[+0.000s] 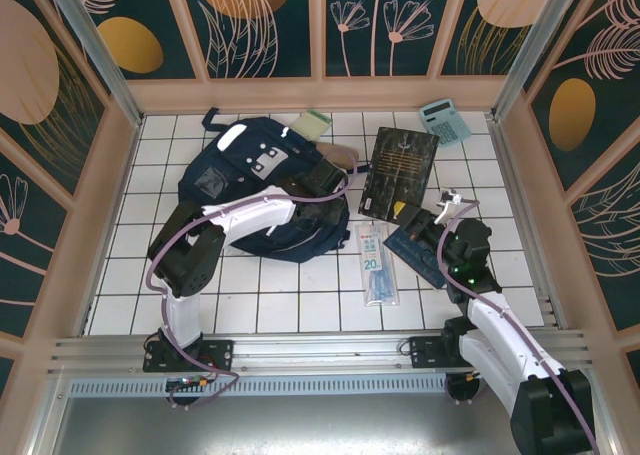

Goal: Pack the student bag

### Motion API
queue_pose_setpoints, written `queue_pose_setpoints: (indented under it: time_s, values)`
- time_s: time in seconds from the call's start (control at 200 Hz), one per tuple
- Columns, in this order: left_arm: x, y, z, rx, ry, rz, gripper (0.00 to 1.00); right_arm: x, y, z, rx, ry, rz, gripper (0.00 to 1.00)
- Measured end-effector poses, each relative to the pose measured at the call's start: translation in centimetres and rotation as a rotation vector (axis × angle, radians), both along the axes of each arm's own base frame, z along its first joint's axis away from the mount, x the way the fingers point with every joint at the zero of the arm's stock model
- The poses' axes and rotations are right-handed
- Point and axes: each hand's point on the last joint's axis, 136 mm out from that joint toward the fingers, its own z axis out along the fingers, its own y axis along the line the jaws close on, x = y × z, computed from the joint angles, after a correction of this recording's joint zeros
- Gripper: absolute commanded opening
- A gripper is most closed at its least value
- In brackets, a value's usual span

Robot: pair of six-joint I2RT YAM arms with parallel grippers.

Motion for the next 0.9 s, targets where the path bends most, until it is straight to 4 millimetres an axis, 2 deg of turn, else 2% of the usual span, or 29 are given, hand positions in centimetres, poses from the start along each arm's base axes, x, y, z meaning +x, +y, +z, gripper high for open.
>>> queue_pose_setpoints:
  time_s: [0.155,0.36,0.49,0.701,0.896]
  values:
    - [0.0,0.5,1.5,0.005,-0.025,0.014,0.00,-0.1,0.1,-0.3,0.012,0.016,0.004,0.00]
    - [0.4,0.9,7.1,-0.048,-0.093,0.028,0.00,-0.6,1.6,-0.5,0.029,0.038,0.050,0.00]
    - [0.9,1.2,9.1,-0.085,-0.114,0.035,0.00,-0.8,2.6,-0.8,0.028,0.046,0.077,0.00]
    - [0.3,1.2,7.7,-0.080,-0.075,0.019,0.00,-0.8,3.0,-1.1,0.022,0.056,0.079,0.00]
    - [-0.4,0.8,3.4,-0.063,-0.009,-0.005,0.14,-0.7,2.8,-1.2,0.020,0.055,0.064,0.00]
